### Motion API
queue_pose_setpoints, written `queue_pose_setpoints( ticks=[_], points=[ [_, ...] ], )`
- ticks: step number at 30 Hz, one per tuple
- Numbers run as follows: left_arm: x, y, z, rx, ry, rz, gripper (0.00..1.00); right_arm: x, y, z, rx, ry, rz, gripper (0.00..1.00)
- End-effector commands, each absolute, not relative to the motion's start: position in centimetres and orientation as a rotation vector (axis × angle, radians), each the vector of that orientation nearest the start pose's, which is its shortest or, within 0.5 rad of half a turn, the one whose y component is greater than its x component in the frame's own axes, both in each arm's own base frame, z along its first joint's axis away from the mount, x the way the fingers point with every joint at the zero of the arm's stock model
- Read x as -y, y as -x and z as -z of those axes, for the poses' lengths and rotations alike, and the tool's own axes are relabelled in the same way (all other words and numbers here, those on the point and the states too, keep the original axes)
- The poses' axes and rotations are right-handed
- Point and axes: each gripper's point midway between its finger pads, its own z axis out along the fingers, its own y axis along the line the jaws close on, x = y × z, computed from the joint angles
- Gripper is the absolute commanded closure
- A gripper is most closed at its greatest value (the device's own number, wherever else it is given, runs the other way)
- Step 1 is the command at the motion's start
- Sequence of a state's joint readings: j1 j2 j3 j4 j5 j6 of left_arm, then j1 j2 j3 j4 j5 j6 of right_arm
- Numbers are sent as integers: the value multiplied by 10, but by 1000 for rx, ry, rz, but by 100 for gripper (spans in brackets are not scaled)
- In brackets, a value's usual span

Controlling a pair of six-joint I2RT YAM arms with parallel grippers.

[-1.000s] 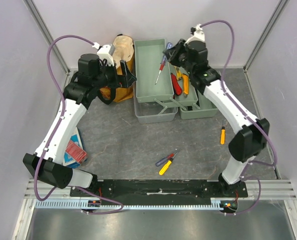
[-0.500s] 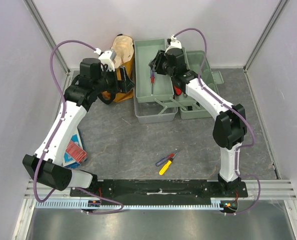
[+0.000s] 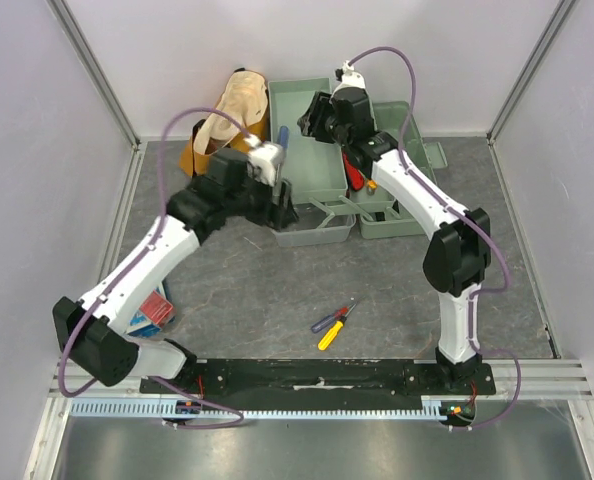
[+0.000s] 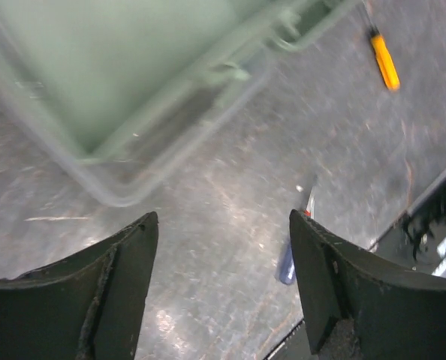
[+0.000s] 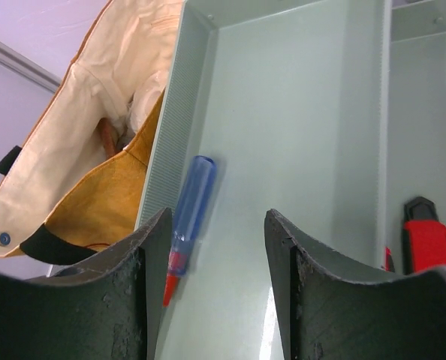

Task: Pack the tool kit

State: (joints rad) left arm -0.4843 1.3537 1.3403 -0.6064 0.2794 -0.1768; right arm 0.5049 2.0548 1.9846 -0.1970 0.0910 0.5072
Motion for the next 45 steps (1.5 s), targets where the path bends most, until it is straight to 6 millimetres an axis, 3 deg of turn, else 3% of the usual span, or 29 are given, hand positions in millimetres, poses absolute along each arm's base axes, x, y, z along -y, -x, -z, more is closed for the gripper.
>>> queue_pose_setpoints(
  ticks=[1, 5, 9, 13, 16, 21, 24, 29, 45],
  points=[
    [271, -278, -237, -2150, -772, 546, 27, -260, -520, -373, -1746, -142, -609, 41],
    [312, -250, -201, -2193, -944, 537, 42, -204, -501, -378, -1739, -257, -563, 41],
    [337, -225, -165, -2213, -1133, 529, 51, -140, -478, -374, -1735, -379, -476, 42],
    [347, -200, -135, -2216, -1306, 516, 52, -94, -454, -370, -1723, -458, -369, 41],
    [351, -183, -115, -2242, -1381, 504, 45, -71, -442, -361, -1739, -495, -307, 41],
    [342, -168, -79, -2308, -1433, 435, 41, -63, -437, -343, -1803, -479, -266, 41],
    [338, -154, -65, -2341, -1445, 422, 46, -64, -440, -332, -1840, -481, -274, 41],
    [327, -155, -40, -2407, -1388, 339, 50, -73, -445, -316, -1892, -477, -312, 41],
    [339, -134, -17, -2451, -1447, 482, 48, -67, -448, -304, -1923, -512, -298, 41]
  ],
)
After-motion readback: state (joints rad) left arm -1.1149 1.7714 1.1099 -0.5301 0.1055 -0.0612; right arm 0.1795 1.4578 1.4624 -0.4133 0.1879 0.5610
